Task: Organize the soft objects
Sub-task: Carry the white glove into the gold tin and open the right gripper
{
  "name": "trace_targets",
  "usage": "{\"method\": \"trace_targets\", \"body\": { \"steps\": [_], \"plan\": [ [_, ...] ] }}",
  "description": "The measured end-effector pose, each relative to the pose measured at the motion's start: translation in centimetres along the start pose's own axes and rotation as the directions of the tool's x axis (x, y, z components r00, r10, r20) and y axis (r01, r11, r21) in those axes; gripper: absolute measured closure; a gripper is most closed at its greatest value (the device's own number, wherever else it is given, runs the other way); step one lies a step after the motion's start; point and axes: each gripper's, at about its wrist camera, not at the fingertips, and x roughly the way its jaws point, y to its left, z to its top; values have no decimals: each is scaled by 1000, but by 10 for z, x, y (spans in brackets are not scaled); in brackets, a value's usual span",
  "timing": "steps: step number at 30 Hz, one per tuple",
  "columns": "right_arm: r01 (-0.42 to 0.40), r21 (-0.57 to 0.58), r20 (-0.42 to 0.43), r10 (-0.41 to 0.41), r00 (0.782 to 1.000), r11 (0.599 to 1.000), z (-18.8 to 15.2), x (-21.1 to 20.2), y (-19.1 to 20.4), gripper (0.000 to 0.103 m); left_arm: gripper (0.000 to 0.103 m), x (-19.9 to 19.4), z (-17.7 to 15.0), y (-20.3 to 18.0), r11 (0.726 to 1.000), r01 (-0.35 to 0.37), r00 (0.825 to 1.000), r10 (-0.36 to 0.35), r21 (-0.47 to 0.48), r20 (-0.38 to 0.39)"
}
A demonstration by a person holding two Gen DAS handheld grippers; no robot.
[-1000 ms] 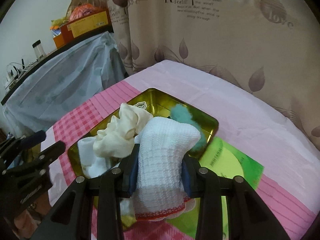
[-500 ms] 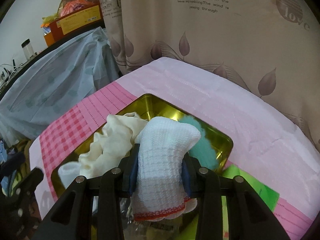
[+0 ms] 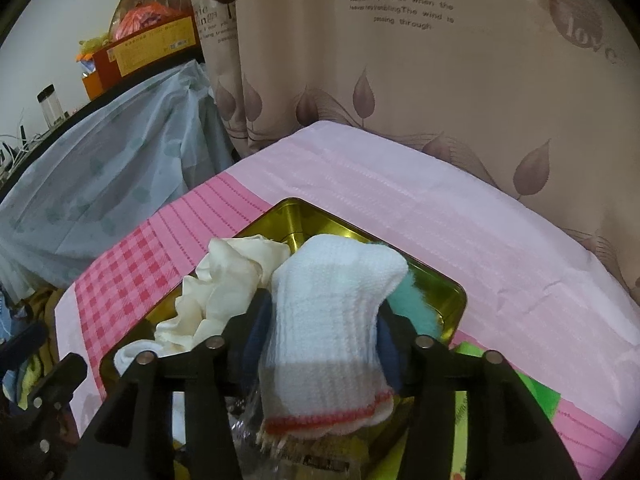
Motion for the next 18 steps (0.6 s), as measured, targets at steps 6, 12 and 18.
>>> {"method": "trace_targets", "body": {
  "steps": [6, 12, 18],
  "plan": [
    [16, -3, 50, -16, 999, 1000, -5, -26, 1, 28, 50, -2, 0, -1, 1000, 10, 1000, -10, -5, 12],
    [61, -18, 102, -59, 993, 998, -21, -63, 3, 14, 50, -8, -1, -2, 1000, 15, 1000, -14, -3, 24],
    [99, 6, 92, -99, 991, 995, -53, -92, 0, 6, 50, -14, -2, -8, 1000, 20, 999, -20, 15, 37]
  ]
}}
